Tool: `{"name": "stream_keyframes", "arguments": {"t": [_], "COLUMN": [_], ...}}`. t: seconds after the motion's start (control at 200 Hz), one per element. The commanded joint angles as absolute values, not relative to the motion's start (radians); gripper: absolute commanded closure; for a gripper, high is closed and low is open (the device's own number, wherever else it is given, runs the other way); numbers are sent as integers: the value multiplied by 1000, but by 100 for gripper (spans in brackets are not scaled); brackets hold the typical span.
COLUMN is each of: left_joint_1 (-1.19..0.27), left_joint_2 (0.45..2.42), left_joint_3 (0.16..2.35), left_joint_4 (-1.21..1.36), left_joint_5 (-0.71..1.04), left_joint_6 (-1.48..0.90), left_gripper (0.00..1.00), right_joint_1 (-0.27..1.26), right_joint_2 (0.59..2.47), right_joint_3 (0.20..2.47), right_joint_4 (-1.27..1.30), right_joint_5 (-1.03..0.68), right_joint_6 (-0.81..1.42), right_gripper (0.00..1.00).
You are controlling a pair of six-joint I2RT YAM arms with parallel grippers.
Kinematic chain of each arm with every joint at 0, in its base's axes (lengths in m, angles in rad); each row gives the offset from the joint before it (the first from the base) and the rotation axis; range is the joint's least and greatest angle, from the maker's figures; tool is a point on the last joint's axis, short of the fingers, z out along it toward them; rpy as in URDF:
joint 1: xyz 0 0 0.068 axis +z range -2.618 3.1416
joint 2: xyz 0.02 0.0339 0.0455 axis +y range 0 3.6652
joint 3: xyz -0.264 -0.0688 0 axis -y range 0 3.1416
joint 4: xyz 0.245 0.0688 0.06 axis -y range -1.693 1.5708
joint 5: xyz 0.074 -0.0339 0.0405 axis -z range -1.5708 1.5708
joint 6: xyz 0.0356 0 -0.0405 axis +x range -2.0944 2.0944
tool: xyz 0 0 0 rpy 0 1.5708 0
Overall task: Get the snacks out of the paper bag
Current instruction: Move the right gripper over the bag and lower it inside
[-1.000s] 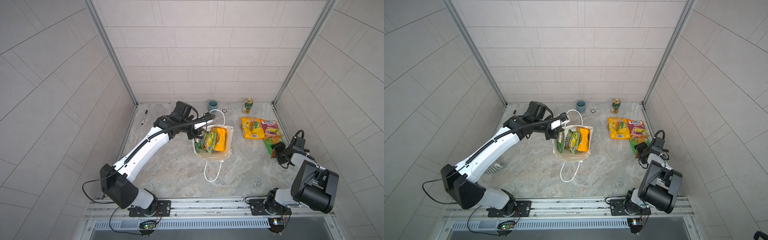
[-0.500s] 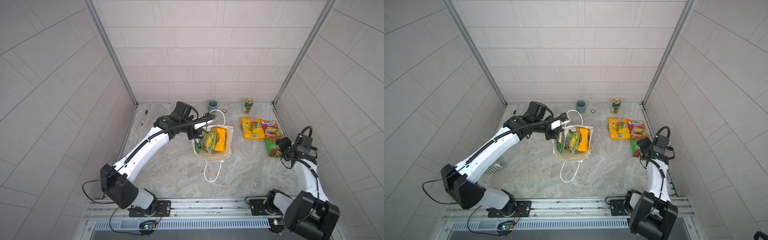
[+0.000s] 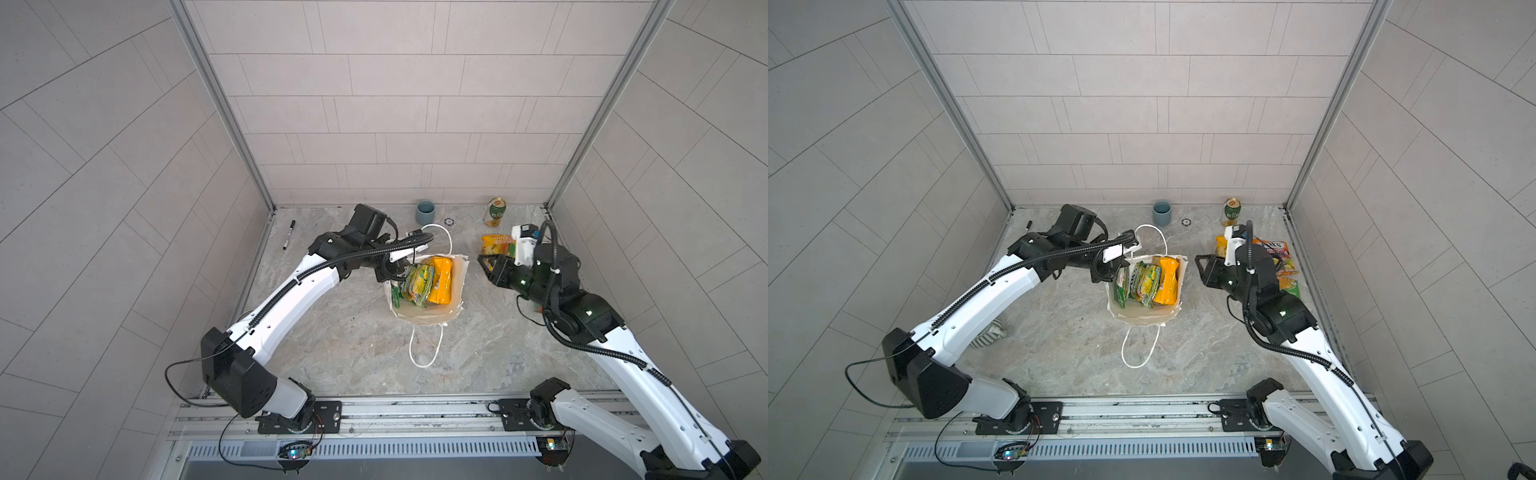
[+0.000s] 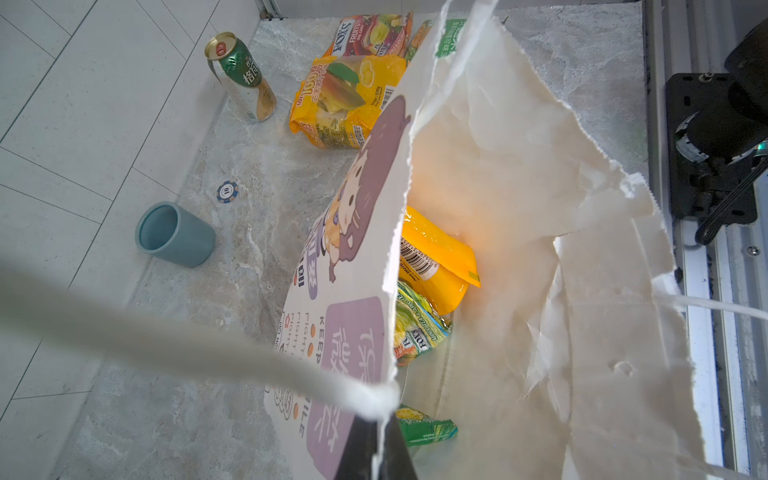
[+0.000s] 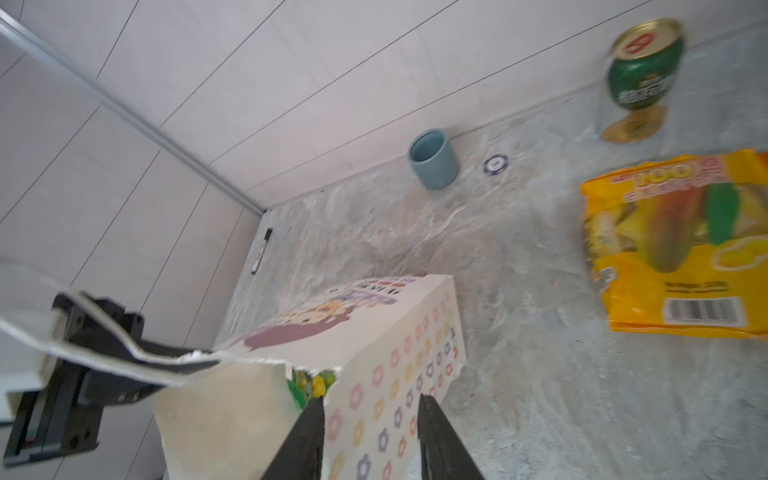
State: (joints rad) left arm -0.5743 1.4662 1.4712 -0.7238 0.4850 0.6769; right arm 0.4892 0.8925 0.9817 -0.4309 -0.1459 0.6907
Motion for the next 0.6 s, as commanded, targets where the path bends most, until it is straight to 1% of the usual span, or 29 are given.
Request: {"name": "stream_keyframes", "arguments": {"t": [0.0, 0.085, 0.19, 0.4, 0.495, 0.595], "left_joint_1": [-589, -591, -594, -594, -594, -594], "left_joint_2": [1452, 1449, 1448, 1453, 1459, 1459], "left_joint_3": [1494, 1495, 1495, 1502, 1508, 1508], "left_joint_4": [-743, -743, -744, -746, -753, -752], "left_joint_5": [506, 502, 497, 514, 511, 511], "left_joint_6": [710, 711, 709, 699, 698, 698], "left_gripper": [100, 100, 100, 100, 100, 100], "right_joint_1": [631, 727, 817, 908, 960, 1013], "right_joint_2": [926, 968, 1031, 1121, 1155, 1172], "right_joint_3": [924, 882, 904, 894, 934, 1051], "right_joint_4": [-356, -261, -233, -140, -161, -304], "right_joint_5": [-40, -24, 20, 88, 134, 212], "right_joint_6": [703, 722, 726, 722, 696, 670], "right_gripper": [63, 64, 65, 68, 70, 70]}}
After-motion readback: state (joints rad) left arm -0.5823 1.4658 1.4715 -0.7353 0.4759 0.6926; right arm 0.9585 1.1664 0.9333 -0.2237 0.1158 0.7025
